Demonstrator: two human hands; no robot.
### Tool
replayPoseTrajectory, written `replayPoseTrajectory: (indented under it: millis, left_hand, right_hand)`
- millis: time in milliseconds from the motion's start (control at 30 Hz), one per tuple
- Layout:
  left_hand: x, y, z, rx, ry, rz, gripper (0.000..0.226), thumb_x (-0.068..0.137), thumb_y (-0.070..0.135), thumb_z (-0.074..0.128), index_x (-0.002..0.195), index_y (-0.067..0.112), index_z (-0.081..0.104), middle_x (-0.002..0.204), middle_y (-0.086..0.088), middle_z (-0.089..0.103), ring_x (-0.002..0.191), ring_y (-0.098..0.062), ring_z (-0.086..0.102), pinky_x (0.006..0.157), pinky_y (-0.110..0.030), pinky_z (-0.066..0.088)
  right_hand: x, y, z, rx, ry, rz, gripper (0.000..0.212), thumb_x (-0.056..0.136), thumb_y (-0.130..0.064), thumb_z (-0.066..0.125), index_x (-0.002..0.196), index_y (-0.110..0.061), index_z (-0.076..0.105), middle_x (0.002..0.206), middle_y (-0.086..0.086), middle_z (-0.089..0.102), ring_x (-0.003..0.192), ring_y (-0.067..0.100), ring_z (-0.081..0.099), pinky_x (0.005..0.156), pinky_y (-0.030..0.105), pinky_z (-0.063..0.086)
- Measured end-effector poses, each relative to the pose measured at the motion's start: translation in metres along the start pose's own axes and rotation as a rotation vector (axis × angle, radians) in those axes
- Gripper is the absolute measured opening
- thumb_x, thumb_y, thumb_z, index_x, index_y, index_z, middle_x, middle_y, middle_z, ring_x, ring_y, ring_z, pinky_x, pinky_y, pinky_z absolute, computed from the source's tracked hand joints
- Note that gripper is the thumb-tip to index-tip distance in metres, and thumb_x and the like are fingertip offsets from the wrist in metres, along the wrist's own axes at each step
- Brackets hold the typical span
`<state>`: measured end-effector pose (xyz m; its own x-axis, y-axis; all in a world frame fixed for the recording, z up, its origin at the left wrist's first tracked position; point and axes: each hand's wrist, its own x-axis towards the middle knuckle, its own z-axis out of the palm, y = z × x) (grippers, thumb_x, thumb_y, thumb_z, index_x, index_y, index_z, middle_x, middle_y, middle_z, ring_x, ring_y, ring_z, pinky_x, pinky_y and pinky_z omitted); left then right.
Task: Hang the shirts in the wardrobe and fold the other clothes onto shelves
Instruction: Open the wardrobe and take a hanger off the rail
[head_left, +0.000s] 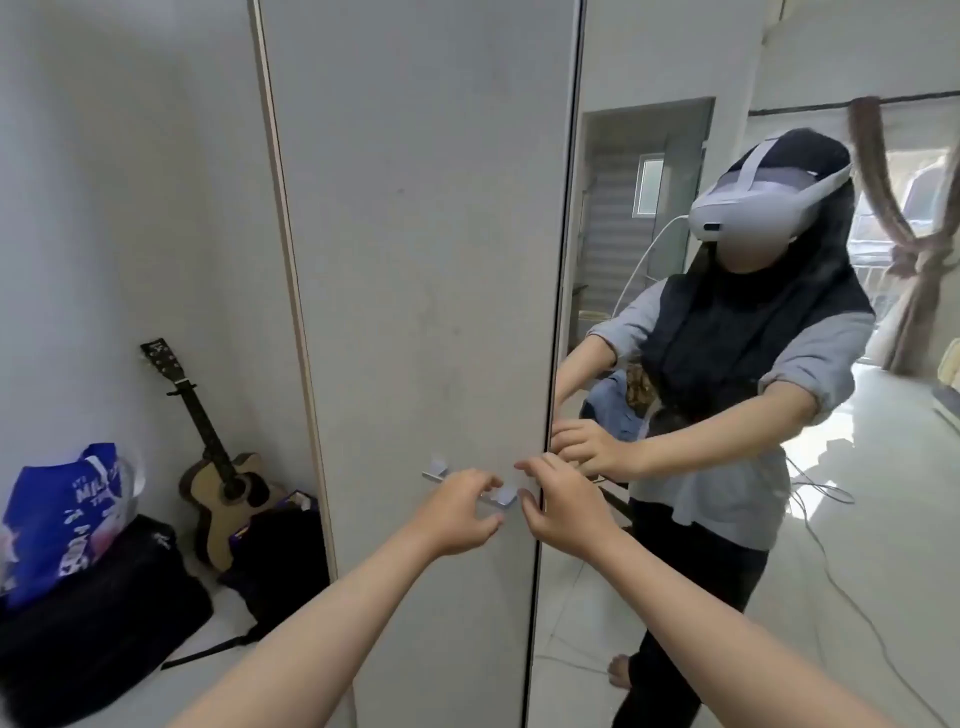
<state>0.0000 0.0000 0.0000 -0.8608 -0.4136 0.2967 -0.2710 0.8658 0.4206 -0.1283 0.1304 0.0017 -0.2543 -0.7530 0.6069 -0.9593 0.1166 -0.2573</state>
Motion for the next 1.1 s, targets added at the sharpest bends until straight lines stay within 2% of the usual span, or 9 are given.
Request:
replayPoseTrajectory:
  millis: [200,300,400,600,733,800,867,967,1100]
  left_hand:
    - [0.016,-0.011,0.021,-0.026,0.023,-0.013,0.033,0.081,0.034,0.058,0.111,0.022,0.065,0.109,0.002,0.064,0.107,-0.016,0.058,0.093,-0.035,0.045]
    - [0.019,-0.014,0.029,-0.037,0.080,-0.019,0.024,0.083,0.030,0.059,0.104,0.022,0.068,0.102,0.002,0.065,0.102,-0.018,0.060,0.088,-0.036,0.048]
    - [0.017,-0.014,0.034,-0.045,0.131,-0.021,0.021,0.085,0.030,0.058,0.101,0.022,0.069,0.097,0.002,0.063,0.099,-0.019,0.059,0.086,-0.036,0.048]
    - [0.003,-0.016,0.034,-0.141,0.187,-0.027,0.017,0.086,0.026,0.060,0.098,0.021,0.071,0.094,0.002,0.060,0.099,-0.017,0.056,0.086,-0.034,0.046]
    - [-0.014,-0.022,0.029,-0.203,0.201,-0.007,0.018,0.085,0.026,0.062,0.098,0.020,0.072,0.094,0.006,0.061,0.098,-0.010,0.055,0.087,-0.019,0.042]
    - [-0.021,-0.024,0.026,-0.228,0.197,-0.002,0.019,0.085,0.027,0.061,0.099,0.020,0.073,0.095,0.007,0.062,0.097,-0.008,0.056,0.088,-0.018,0.042]
    - [-0.026,-0.024,0.023,-0.231,0.202,0.006,0.018,0.085,0.026,0.063,0.099,0.019,0.073,0.096,0.005,0.063,0.097,-0.009,0.058,0.088,-0.020,0.043]
    - [-0.032,-0.026,0.019,-0.244,0.212,0.011,0.016,0.084,0.020,0.065,0.098,0.017,0.074,0.095,0.003,0.064,0.095,-0.010,0.059,0.087,-0.019,0.044]
    - [-0.048,-0.030,0.010,-0.260,0.197,0.014,0.015,0.084,0.018,0.067,0.098,0.017,0.074,0.097,0.003,0.065,0.095,-0.008,0.060,0.086,-0.008,0.040]
  right_hand:
    - [-0.004,0.018,0.021,0.048,0.176,-0.022,0.025,0.078,-0.011,0.063,0.103,-0.010,0.064,0.090,0.002,0.059,0.072,0.020,0.060,0.053,0.031,0.050]
    - [-0.012,0.020,0.033,0.111,0.332,0.046,0.026,0.078,-0.007,0.063,0.104,-0.005,0.065,0.093,0.005,0.058,0.080,0.016,0.058,0.065,0.028,0.050]
    - [-0.017,0.020,0.042,0.163,0.403,0.067,0.027,0.079,-0.004,0.064,0.105,-0.001,0.066,0.097,0.008,0.060,0.085,0.011,0.055,0.072,0.025,0.049]
    - [-0.021,0.025,0.045,0.241,0.422,0.033,0.032,0.079,0.003,0.070,0.110,-0.001,0.066,0.098,0.006,0.063,0.089,0.008,0.057,0.073,0.025,0.052]
    - [-0.025,0.020,0.042,0.327,0.404,-0.070,0.031,0.080,0.003,0.068,0.111,-0.001,0.065,0.096,0.004,0.061,0.093,0.008,0.057,0.076,0.028,0.054]
    - [-0.027,0.015,0.041,0.389,0.396,-0.073,0.035,0.080,0.004,0.068,0.113,-0.003,0.063,0.100,0.000,0.058,0.097,0.006,0.057,0.078,0.026,0.054]
    - [-0.030,0.009,0.040,0.471,0.378,-0.024,0.043,0.078,0.007,0.070,0.117,-0.008,0.061,0.104,-0.005,0.056,0.094,0.007,0.060,0.078,0.021,0.054]
    - [-0.033,0.000,0.037,0.613,0.324,0.067,0.050,0.077,0.007,0.072,0.120,-0.016,0.060,0.104,-0.002,0.062,0.091,0.011,0.064,0.077,0.024,0.057]
    - [-0.040,-0.023,0.036,0.633,0.313,0.117,0.061,0.077,0.005,0.073,0.119,-0.036,0.059,0.100,-0.002,0.065,0.091,0.012,0.065,0.077,0.025,0.057]
